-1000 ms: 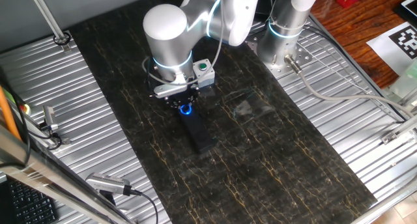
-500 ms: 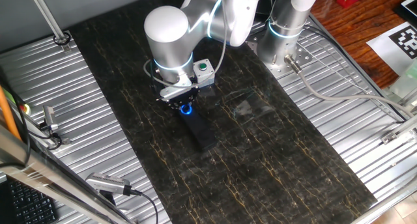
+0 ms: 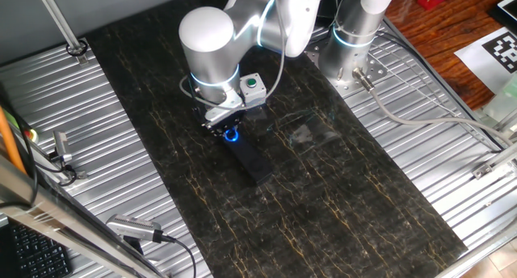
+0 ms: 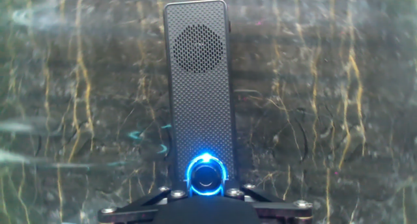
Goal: Turn the knob to decrease the volume of the speaker
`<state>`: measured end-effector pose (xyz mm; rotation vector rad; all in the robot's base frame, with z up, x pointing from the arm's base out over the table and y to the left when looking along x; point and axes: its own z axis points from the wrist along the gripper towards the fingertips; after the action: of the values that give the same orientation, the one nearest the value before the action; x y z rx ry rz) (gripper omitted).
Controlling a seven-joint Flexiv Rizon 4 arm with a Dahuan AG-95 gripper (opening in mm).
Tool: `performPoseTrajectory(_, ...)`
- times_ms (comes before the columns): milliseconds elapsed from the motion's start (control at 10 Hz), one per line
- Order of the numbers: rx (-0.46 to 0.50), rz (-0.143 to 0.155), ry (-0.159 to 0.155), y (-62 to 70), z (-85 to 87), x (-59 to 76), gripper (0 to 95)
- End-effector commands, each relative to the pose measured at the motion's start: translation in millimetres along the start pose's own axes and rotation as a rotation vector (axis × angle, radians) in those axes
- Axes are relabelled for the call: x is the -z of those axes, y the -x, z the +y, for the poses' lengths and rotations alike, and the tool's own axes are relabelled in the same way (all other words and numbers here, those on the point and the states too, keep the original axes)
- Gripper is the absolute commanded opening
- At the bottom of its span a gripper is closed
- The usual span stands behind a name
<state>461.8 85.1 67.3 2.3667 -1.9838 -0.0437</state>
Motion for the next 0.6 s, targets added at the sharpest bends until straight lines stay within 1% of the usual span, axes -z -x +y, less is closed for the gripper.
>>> performPoseTrajectory(100, 0.0, 0.001, 0.001, 0.0, 0.4, 0.0, 38.0)
performPoseTrajectory(300, -0.007, 0.001, 0.004, 0.0, 0.4, 0.2, 38.0)
performPoseTrajectory(400, -0.024, 0.0, 0.011, -0.3, 0.3, 2.2, 57.0)
performPoseTrajectory(600, -0.05, 0.008, 0.015, -1.2, 0.1, 9.9, 57.0)
